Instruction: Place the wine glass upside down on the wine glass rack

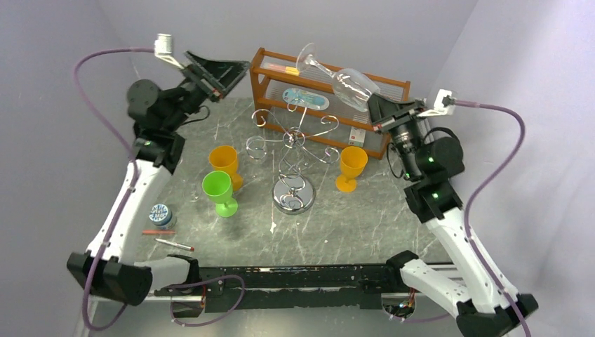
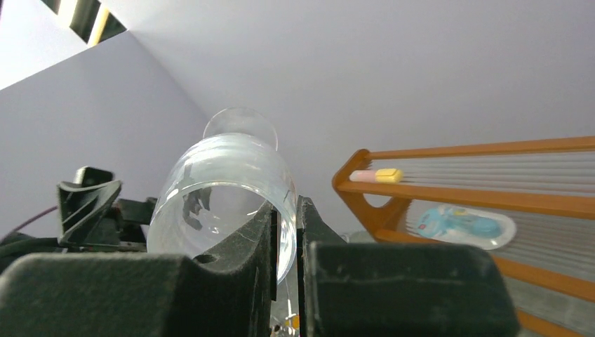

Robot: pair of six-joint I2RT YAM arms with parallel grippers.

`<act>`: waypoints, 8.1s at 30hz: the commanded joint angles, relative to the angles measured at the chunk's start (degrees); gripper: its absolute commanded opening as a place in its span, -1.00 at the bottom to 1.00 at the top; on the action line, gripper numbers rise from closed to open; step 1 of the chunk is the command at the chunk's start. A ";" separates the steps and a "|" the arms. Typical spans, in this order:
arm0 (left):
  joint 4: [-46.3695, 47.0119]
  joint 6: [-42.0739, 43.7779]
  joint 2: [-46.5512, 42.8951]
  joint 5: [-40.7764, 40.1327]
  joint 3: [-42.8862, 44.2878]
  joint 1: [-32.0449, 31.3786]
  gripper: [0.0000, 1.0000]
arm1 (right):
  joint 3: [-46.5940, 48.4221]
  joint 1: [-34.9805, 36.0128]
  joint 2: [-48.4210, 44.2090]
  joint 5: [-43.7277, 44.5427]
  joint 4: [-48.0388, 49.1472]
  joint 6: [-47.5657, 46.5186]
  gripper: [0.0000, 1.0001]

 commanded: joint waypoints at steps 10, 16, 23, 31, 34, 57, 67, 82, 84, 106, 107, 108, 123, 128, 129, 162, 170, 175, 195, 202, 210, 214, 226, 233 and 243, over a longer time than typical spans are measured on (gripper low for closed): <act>13.09 -11.35 7.18 -21.46 -0.08 -19.27 0.83 | -1.19 0.82 9.13 -6.90 25.00 14.86 -1.00; 20.19 -9.32 8.93 -25.52 -0.03 -23.60 0.76 | -2.68 1.58 9.32 -8.20 25.36 17.25 -1.00; 28.07 -8.38 11.18 -29.80 -1.59 -28.16 0.70 | -3.34 2.75 9.57 -8.45 25.47 17.93 -1.00; 32.88 -2.49 11.68 -39.30 -1.00 -32.20 0.24 | -5.33 2.94 8.19 -9.62 24.79 19.21 -1.00; 36.21 -0.88 12.18 -40.98 -0.96 -33.37 0.04 | -6.22 3.04 7.36 -9.63 24.44 19.54 -1.00; 29.61 22.05 6.73 -36.41 1.93 -35.08 -0.90 | -13.14 3.02 -9.81 -6.39 -1.13 8.92 0.52; 8.40 26.95 4.94 -21.11 12.62 -35.13 -0.90 | -5.68 3.03 -19.09 -3.15 -16.50 -6.10 0.50; 1.85 29.70 4.46 11.57 10.45 -35.27 -0.90 | 13.71 3.05 -3.71 -38.96 -21.91 -15.01 0.71; 2.01 30.65 4.25 11.64 8.85 -35.63 -0.90 | 14.16 3.03 -1.51 -43.23 -21.98 -14.06 0.68; 2.87 32.64 6.38 9.52 6.96 -40.39 -0.90 | 3.98 3.08 2.57 -58.09 -4.40 -4.49 -0.27; 2.90 32.65 6.55 9.61 6.89 -40.58 -0.90 | 3.04 3.11 2.50 -58.54 -2.33 -3.48 -0.33; 2.79 32.70 6.65 9.55 6.85 -40.64 -0.90 | 1.94 3.11 2.42 -58.58 0.13 -2.40 -0.38; 5.61 30.62 7.40 9.94 6.42 -40.78 -0.90 | -0.98 3.06 3.89 -59.65 3.54 -1.21 -0.60; 5.85 30.70 6.99 9.08 5.77 -40.77 -0.90 | -1.72 3.20 3.03 -58.32 3.55 -1.87 -1.00; 5.75 30.72 6.89 8.83 5.66 -40.82 -0.90 | -1.96 3.22 2.75 -57.81 3.69 -1.79 -1.00; -19.82 49.53 -10.86 -22.01 0.73 -40.77 0.94 | 3.89 3.10 -11.90 -28.08 -29.97 -18.97 -1.00; -26.13 49.01 -14.50 -38.35 -0.04 -40.81 0.94 | -1.73 3.11 -12.01 -13.68 -32.80 -21.07 -1.00; -28.57 47.00 -14.41 -43.97 -1.09 -40.79 0.94 | -6.61 3.15 -10.13 -7.86 -27.01 -19.67 -1.00; -29.65 43.50 -13.23 -52.98 -5.26 -40.79 0.94 | -20.08 3.11 -4.02 -23.59 -0.70 -23.44 -1.00; -29.88 43.29 -12.68 -53.31 -4.93 -40.77 0.94 | -20.19 3.11 -2.40 -25.48 1.58 -23.96 -1.00; -28.30 43.80 -14.19 -53.39 -5.80 -40.77 0.94 | -20.79 3.11 -1.38 -30.25 2.05 -25.86 -1.00; -28.95 43.63 -13.65 -52.87 -5.62 -40.76 0.94 | -19.85 3.13 0.39 -30.94 0.90 -26.78 -1.00; -29.79 43.88 -12.66 -51.60 -5.02 -40.76 0.94 | -18.92 3.17 2.05 -35.90 0.72 -27.88 -1.00; -30.09 44.11 -12.56 -51.44 -5.29 -40.77 0.94 | -19.85 3.11 -0.14 -36.91 0.97 -27.80 -1.00; -29.53 44.00 -13.25 -52.26 -6.52 -40.76 0.95 | -22.36 3.11 -5.90 -34.03 -0.22 -27.95 -1.00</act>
